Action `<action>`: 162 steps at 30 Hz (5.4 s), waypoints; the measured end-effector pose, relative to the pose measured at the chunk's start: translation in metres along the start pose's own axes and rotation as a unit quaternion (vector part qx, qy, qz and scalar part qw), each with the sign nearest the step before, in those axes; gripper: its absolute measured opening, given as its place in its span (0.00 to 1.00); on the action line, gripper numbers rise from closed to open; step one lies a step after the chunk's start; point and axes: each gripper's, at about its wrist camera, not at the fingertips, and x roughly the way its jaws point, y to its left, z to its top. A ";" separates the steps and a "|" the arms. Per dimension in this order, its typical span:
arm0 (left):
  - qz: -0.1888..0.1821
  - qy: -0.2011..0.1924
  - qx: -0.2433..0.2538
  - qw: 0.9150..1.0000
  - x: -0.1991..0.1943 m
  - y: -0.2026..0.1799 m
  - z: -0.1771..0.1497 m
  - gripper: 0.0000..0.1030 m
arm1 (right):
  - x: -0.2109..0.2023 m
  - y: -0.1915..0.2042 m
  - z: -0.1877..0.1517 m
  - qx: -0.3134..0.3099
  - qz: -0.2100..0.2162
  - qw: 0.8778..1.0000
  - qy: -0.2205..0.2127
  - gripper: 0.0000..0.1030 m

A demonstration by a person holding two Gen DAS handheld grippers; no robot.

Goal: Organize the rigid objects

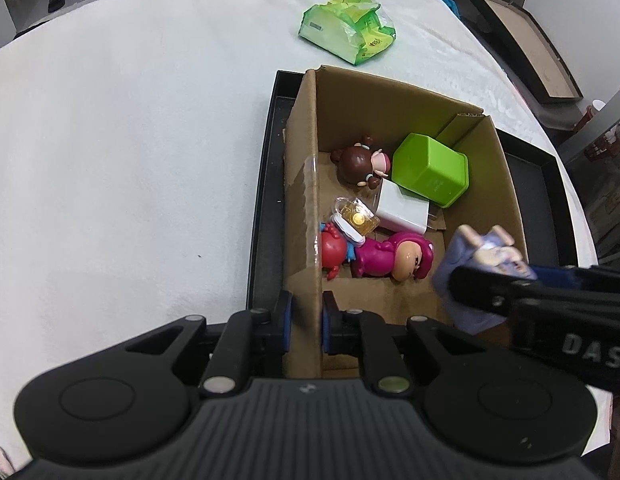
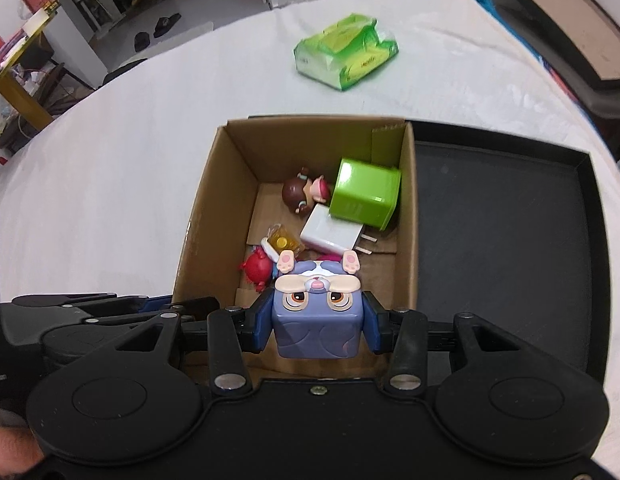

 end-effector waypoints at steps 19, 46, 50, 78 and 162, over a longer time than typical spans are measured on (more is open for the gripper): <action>0.002 0.016 0.002 1.000 -0.001 -0.002 0.006 0.15 | 0.042 -0.002 0.003 0.039 0.002 0.999 0.024 0.43; -0.003 -0.038 0.024 0.999 -0.100 -0.039 -0.024 0.42 | -0.098 -0.043 -0.047 0.083 0.009 0.993 -0.078 0.55; -0.012 -0.046 0.030 0.998 -0.115 -0.043 -0.036 0.50 | -0.108 -0.048 -0.065 0.095 0.002 0.992 -0.087 0.65; -0.035 -0.118 0.084 0.989 -0.217 -0.050 -0.118 0.95 | -0.213 -0.049 -0.157 0.127 -0.074 0.973 -0.178 1.00; -0.025 -0.249 0.125 0.960 -0.277 -0.034 -0.162 0.96 | -0.248 -0.001 -0.201 0.093 -0.106 0.958 -0.248 1.00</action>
